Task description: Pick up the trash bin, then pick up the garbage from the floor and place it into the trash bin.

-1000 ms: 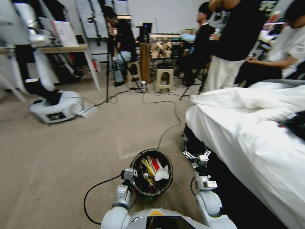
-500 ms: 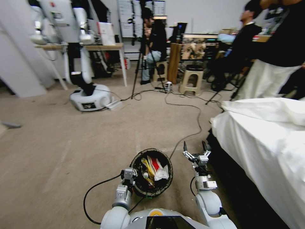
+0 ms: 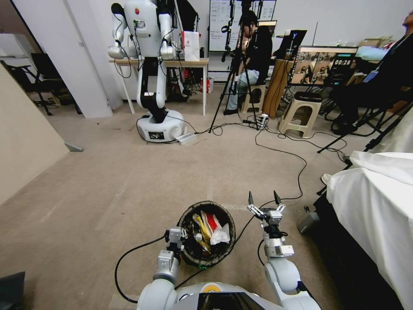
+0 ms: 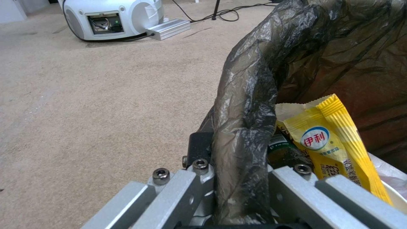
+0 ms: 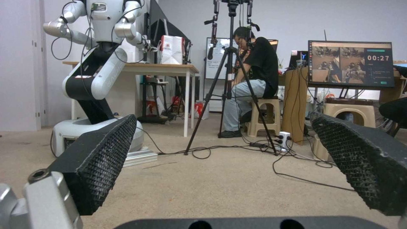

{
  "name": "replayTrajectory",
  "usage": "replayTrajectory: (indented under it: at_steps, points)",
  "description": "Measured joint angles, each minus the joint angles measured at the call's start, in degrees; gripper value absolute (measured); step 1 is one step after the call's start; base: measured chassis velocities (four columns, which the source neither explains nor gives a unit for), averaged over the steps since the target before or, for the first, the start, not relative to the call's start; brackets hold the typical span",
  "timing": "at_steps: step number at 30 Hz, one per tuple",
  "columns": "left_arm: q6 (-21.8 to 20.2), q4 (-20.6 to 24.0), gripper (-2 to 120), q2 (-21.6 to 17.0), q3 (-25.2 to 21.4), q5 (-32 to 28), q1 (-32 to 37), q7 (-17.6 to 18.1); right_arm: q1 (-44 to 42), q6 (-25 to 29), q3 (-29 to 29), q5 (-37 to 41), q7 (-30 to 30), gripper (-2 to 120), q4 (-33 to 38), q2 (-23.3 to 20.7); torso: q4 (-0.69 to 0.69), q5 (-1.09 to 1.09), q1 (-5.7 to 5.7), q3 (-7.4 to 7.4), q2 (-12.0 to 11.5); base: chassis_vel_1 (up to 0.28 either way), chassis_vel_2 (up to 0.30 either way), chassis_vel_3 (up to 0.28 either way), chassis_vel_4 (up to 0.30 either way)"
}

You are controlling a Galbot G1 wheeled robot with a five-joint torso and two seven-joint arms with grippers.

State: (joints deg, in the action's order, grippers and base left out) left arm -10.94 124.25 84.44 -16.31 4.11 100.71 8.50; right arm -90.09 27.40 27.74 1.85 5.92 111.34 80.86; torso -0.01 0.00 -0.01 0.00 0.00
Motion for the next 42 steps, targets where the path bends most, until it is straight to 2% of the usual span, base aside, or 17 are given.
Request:
replayTrajectory:
  at_steps: [11, 15, 19, 26, 28, 29, 31, 42]
  points:
    - [-0.01, 0.22, 0, 0.49, -0.87, -1.73, -1.45, 0.59, -0.15, 0.09, 0.10, -0.03, 0.00, 100, -0.01, -0.06, 0.01, 0.00, 0.00, 0.00, 0.00, 0.000, 0.000, 0.000, 0.000]
    - [-1.27, 0.76, 0, 0.57, -1.60, -5.01, -2.70, 1.97, -0.34, 0.19, 0.03, -0.22, 0.00, 100, -0.01, 0.04, 0.01, 0.00, 0.00, 0.00, 0.00, 0.000, 0.000, 0.000, 0.000]
    - [-4.51, 0.78, 0, 0.67, -2.89, -9.23, -4.01, 4.55, -0.48, 0.46, -0.27, -0.64, -0.03, 100, -0.09, 0.53, 0.01, 0.00, 0.00, 0.00, 0.00, 0.000, 0.000, 0.000, 0.000]
    - [-7.81, 0.15, 0, 0.85, -4.85, -14.52, -6.11, 7.33, -0.71, 0.74, -0.68, -1.05, -0.06, 100, -0.26, 0.86, 0.01, 0.00, 0.00, 0.00, 0.00, 0.000, 0.000, 0.000, 0.000]
    - [-10.24, -0.43, 0, 0.83, -5.61, -18.60, -7.17, 8.94, -0.78, 0.80, -0.73, -1.13, -0.07, 100, -0.27, 0.96, 0.01, 0.00, 0.00, 0.00, 0.00, 0.000, 0.000, 0.000, 0.000]
    - [-10.24, -0.43, 0, 0.83, -5.61, -18.60, -7.17, 8.94, -0.78, 0.80, -0.73, -1.13, -0.07, 100, -0.27, 0.96, 0.01, 0.00, 0.00, 0.00, 0.00, 0.000, 0.000, 0.000, 0.000]
    - [-13.54, -2.52, 0, 0.77, -6.77, -23.32, -8.71, 10.92, -0.97, 0.84, -0.76, -1.18, -0.09, 100, -0.16, 0.98, 0.01, 0.00, 0.00, 0.00, 0.00, 0.000, 0.000, 0.000, 0.000]
    - [-16.06, -7.09, 0, 0.77, -8.31, -26.58, -11.65, 11.91, -1.18, 1.07, -0.71, -1.38, -0.20, 100, -0.23, 1.19, 0.02, 0.03, 0.00, -0.01, 0.00, 0.000, 0.000, 0.000, 0.000]
